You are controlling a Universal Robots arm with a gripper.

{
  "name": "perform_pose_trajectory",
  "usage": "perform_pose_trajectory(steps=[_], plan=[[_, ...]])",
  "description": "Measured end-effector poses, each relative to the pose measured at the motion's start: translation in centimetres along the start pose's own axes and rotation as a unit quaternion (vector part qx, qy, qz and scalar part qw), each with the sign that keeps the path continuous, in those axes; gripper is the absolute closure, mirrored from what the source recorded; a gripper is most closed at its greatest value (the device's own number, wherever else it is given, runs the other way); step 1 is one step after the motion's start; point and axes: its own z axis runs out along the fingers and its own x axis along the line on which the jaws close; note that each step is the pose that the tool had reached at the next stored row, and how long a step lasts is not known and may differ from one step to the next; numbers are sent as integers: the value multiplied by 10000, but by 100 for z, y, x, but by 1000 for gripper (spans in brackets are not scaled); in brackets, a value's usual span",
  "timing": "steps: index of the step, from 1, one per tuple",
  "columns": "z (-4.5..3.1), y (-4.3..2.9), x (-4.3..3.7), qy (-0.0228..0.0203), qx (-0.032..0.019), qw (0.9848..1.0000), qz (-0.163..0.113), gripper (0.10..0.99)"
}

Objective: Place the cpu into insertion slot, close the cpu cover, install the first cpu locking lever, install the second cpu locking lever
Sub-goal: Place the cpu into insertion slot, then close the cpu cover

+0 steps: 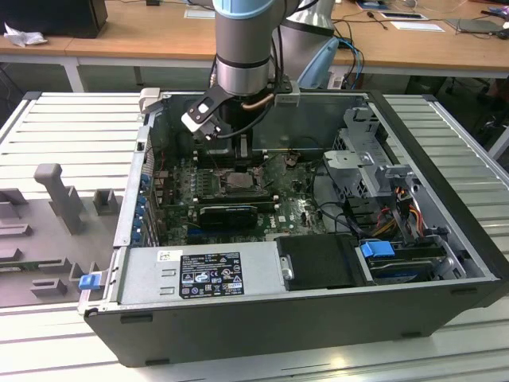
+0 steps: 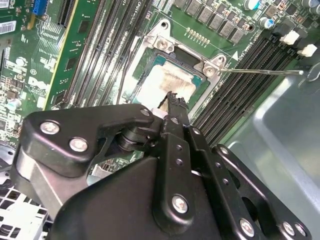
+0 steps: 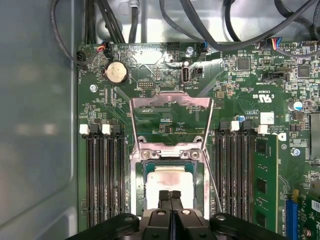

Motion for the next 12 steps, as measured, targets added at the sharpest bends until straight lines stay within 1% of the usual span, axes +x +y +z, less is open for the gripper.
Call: perform_pose_trajectory(steps=[3,5,6,8,11,12], plan=[[-31,1,1,0,0,10000,0,980],[-32,2,1,1,-1,10000,0,980],[-33,22,0,0,4,10000,2,980],[-30,112,1,0,19,10000,2,980],[-77,117,3,0,19,10000,3,980],[-114,118,4,0,19,10000,3,980]])
